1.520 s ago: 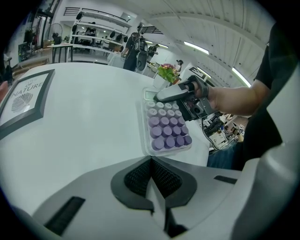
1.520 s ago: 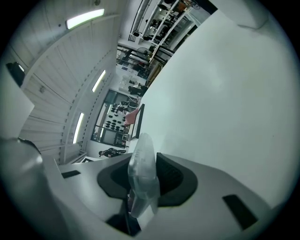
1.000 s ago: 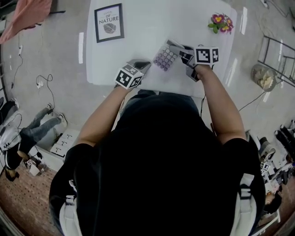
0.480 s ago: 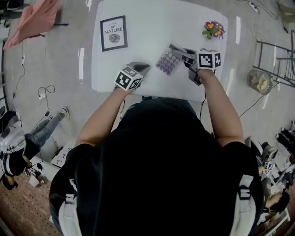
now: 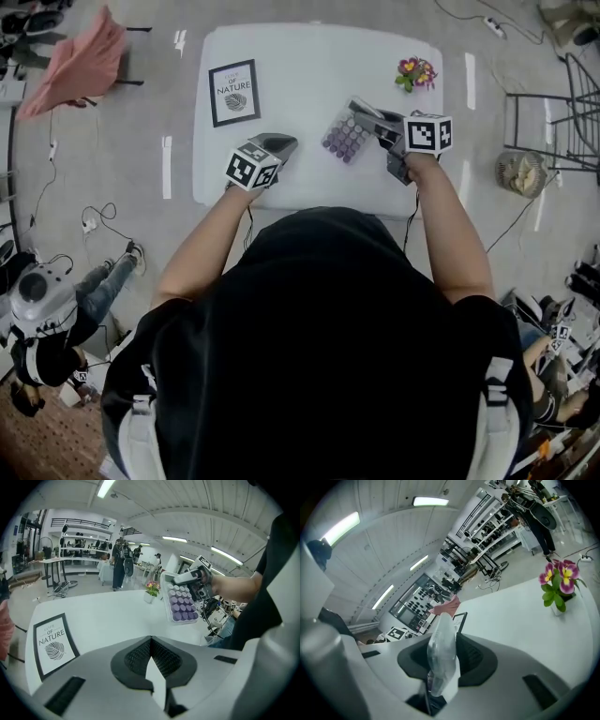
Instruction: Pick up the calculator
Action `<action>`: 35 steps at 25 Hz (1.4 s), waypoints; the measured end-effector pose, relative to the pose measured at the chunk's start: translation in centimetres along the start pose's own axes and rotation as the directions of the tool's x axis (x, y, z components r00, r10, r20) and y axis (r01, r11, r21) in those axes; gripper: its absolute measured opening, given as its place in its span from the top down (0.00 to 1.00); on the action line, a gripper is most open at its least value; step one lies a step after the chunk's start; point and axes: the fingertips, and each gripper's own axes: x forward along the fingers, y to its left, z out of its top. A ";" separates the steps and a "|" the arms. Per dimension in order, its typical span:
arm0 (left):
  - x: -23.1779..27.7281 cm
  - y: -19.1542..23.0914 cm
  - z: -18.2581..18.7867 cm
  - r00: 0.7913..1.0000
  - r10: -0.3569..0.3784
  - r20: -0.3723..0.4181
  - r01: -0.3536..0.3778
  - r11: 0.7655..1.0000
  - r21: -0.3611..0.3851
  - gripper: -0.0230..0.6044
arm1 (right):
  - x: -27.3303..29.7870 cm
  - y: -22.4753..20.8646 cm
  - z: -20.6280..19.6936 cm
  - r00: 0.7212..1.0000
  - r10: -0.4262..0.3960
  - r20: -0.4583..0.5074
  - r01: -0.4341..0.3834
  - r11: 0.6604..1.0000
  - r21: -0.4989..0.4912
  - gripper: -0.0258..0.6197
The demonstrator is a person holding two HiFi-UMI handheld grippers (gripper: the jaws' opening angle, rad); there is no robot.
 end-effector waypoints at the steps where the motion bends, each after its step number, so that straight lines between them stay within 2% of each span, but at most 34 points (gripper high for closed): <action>1: -0.4 0.0 0.5 1.000 0.003 0.009 -0.003 1.000 0.007 0.94 | -0.5 0.3 0.3 1.000 -0.004 0.010 0.005 1.000 -0.009 0.78; 4: -2.0 0.0 1.4 0.999 0.006 0.040 -0.006 1.000 0.016 0.94 | -1.4 1.4 0.5 0.999 -0.014 0.035 0.015 1.000 -0.023 0.78; 9: -4.7 -0.8 4.0 0.990 -0.026 0.136 0.034 0.998 -0.056 0.94 | -3.1 3.4 0.8 0.997 -0.015 0.073 0.017 0.999 -0.033 0.78; 17: -8.5 -3.2 7.0 0.975 -0.036 0.221 0.038 0.999 -0.003 0.94 | -5.6 6.2 -0.2 0.993 -0.029 0.112 0.038 0.996 -0.077 0.78; 22: -11.2 -3.4 7.4 0.960 -0.015 0.281 0.020 1.000 -0.016 0.94 | -7.1 7.6 -1.3 0.989 -0.041 0.144 0.054 0.995 -0.087 0.78; 35: -16.4 -4.4 6.5 0.940 0.004 0.340 -0.011 1.000 0.017 0.94 | -9.0 9.3 -3.8 0.977 -0.099 0.188 0.120 0.988 -0.100 0.79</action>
